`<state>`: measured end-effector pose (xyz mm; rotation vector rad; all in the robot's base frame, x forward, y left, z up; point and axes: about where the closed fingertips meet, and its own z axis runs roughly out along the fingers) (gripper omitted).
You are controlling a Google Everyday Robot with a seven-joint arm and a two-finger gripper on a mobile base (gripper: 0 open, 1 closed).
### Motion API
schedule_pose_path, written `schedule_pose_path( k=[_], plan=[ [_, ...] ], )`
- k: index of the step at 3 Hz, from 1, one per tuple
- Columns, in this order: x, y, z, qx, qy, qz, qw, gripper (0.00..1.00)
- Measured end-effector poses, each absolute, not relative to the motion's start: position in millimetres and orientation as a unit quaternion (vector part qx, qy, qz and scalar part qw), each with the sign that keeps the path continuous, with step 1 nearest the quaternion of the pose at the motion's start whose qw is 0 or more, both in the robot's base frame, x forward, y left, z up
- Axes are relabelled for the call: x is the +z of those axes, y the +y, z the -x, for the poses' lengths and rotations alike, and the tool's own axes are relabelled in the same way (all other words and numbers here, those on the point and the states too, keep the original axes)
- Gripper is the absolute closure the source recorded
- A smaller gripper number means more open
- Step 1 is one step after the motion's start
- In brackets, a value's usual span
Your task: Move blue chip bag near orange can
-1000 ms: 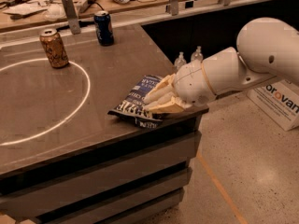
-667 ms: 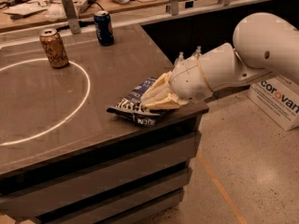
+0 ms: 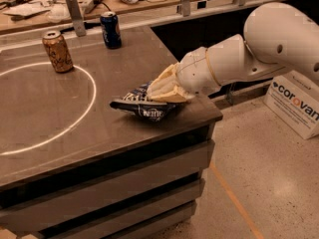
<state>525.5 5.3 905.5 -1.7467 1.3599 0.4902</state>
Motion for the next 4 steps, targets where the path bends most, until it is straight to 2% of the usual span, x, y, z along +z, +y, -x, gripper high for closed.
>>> schedule_pose_path(
  k=[2,4],
  plan=[
    [937.8,2.8,-625.0,0.134,0.590,0.659,0.447,1.00],
    [964.3,62.7,-702.7,0.133,0.586,0.636,0.484,1.00]
  ],
)
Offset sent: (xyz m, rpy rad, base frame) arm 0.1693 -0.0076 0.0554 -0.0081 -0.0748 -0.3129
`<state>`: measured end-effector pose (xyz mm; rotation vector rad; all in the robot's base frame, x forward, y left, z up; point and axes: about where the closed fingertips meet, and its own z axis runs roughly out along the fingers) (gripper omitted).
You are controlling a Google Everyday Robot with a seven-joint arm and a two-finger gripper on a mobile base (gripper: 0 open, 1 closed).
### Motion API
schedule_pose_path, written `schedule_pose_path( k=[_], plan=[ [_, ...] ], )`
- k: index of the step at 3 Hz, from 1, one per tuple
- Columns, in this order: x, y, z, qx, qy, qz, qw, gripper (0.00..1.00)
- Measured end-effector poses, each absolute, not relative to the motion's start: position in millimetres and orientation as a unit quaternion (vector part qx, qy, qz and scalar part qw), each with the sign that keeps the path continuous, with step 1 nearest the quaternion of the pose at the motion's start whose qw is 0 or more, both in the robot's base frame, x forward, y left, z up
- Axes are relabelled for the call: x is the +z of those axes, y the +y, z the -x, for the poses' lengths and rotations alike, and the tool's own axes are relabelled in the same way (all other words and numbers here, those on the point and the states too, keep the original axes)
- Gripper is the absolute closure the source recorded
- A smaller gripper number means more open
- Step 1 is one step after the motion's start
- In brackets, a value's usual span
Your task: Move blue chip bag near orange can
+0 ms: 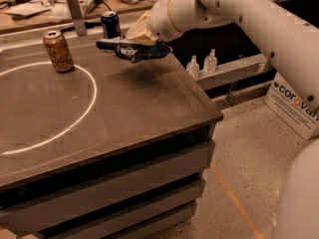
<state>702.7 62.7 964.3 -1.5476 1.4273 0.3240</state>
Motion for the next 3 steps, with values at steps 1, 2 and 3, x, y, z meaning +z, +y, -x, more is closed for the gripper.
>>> schedule_pose_path(
  k=[1,2,3],
  plan=[
    [971.3,101.2,-723.3,0.144,0.578,0.632,0.496,1.00],
    [972.4,137.1,-734.8,0.159,0.571,0.631,0.501,1.00],
    [965.5,162.2,-735.4,0.178,0.570,0.627,0.500,0.87]
  ],
)
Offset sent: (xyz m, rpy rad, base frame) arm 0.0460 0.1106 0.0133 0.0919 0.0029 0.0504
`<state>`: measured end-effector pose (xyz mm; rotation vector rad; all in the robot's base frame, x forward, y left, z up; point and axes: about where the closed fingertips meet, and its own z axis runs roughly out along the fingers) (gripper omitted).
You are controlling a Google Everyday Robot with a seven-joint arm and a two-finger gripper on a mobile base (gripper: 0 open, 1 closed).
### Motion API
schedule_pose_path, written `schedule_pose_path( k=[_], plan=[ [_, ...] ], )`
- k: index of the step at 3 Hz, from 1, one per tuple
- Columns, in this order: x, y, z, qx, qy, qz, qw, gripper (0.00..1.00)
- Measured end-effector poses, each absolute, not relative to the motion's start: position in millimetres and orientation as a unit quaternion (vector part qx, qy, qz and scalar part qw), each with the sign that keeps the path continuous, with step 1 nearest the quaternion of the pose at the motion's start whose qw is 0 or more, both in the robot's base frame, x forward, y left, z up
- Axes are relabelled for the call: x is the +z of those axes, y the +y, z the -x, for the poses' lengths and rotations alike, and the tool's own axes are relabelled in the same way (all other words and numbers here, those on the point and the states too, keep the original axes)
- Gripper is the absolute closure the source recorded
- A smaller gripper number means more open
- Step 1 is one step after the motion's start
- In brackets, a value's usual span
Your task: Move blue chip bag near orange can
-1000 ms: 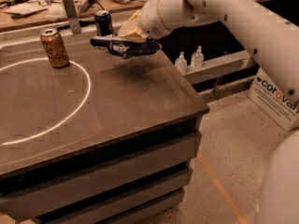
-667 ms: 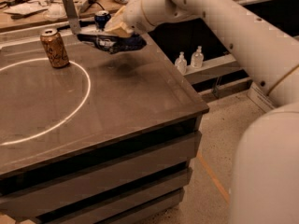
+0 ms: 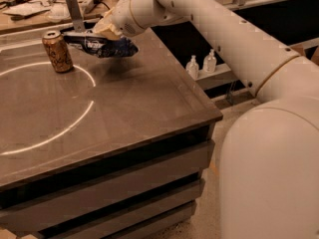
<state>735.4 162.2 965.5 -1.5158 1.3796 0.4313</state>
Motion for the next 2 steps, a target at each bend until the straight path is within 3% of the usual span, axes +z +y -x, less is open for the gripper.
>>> schedule_pose_path(
  k=[1,2],
  plan=[
    [951.0,189.6,-727.7,0.204,0.572,0.626,0.490,0.56],
    [943.1,201.2,-721.9,0.217,0.569,0.628,0.484,0.33]
  ],
)
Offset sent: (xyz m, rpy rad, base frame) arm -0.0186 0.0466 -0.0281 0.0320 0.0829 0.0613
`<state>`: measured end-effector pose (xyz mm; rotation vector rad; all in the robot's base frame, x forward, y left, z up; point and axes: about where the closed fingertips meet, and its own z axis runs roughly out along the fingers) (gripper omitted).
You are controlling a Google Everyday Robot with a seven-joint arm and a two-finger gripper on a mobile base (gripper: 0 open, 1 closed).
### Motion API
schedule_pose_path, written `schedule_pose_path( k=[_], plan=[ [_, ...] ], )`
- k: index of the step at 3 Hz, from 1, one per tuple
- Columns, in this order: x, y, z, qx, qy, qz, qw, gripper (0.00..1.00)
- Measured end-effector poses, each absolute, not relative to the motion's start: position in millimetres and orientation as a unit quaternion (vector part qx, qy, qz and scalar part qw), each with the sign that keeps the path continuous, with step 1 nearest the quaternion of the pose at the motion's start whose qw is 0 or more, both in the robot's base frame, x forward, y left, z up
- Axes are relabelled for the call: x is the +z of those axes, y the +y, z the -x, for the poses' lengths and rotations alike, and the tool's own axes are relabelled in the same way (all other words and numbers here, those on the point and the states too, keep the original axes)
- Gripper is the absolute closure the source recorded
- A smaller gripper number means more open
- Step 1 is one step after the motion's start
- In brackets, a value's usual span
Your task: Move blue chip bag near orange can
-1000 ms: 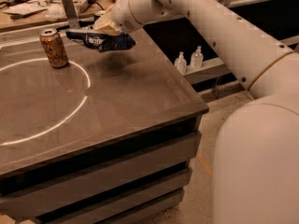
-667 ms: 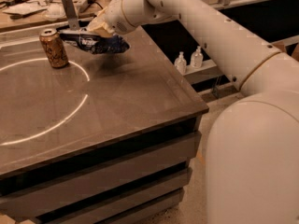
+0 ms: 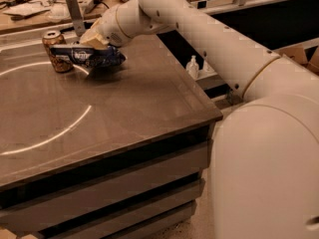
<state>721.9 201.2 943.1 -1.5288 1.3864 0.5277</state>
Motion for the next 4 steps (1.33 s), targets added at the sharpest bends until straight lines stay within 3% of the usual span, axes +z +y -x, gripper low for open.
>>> schedule_pose_path(
  k=[1,2,4],
  plan=[
    [938.8,206.1,-717.6,0.222,0.566,0.632,0.480,0.10],
    [933.9,203.3,-709.3,0.228,0.563,0.634,0.479,0.00],
    [939.0,102.7,-683.6,0.255,0.610,0.544,0.516,0.00]
  ],
)
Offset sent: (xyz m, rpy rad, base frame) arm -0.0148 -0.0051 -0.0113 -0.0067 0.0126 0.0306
